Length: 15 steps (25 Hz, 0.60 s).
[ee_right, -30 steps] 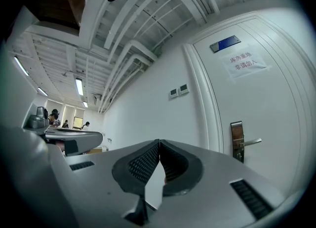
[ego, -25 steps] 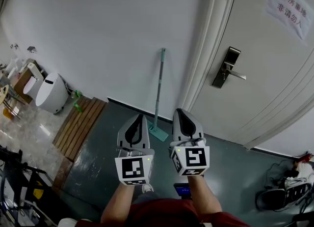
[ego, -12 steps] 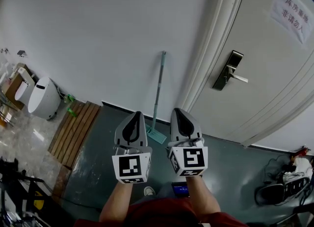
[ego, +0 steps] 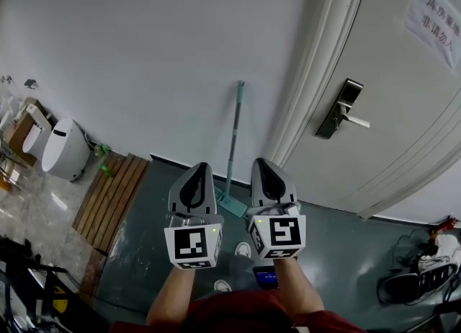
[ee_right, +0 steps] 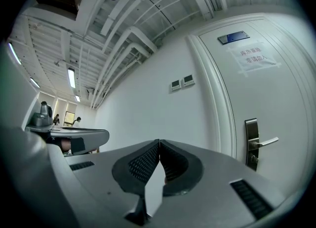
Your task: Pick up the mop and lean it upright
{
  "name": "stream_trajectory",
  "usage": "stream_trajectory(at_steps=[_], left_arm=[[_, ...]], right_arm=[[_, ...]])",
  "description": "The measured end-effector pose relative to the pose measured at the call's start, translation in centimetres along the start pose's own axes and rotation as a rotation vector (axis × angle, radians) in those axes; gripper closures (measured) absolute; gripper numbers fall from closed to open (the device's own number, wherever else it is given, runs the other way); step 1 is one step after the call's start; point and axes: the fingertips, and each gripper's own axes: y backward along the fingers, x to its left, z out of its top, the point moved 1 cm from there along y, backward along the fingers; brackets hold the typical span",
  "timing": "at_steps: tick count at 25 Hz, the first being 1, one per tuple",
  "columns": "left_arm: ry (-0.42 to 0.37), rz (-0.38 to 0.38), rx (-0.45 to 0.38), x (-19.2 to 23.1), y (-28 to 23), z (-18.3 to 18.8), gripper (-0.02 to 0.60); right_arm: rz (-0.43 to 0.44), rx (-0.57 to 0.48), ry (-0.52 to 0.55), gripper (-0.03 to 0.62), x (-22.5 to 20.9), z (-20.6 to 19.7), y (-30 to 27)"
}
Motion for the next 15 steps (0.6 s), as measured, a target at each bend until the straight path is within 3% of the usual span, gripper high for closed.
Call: stream_trajectory(at_steps=[15], left_arm=[[-0.002, 0.021, 0.028, 0.4, -11.0, -0.9, 0.575]], right_arm=[[0.019, 0.02, -0.038, 0.577, -6.1, -1.2, -9.4]])
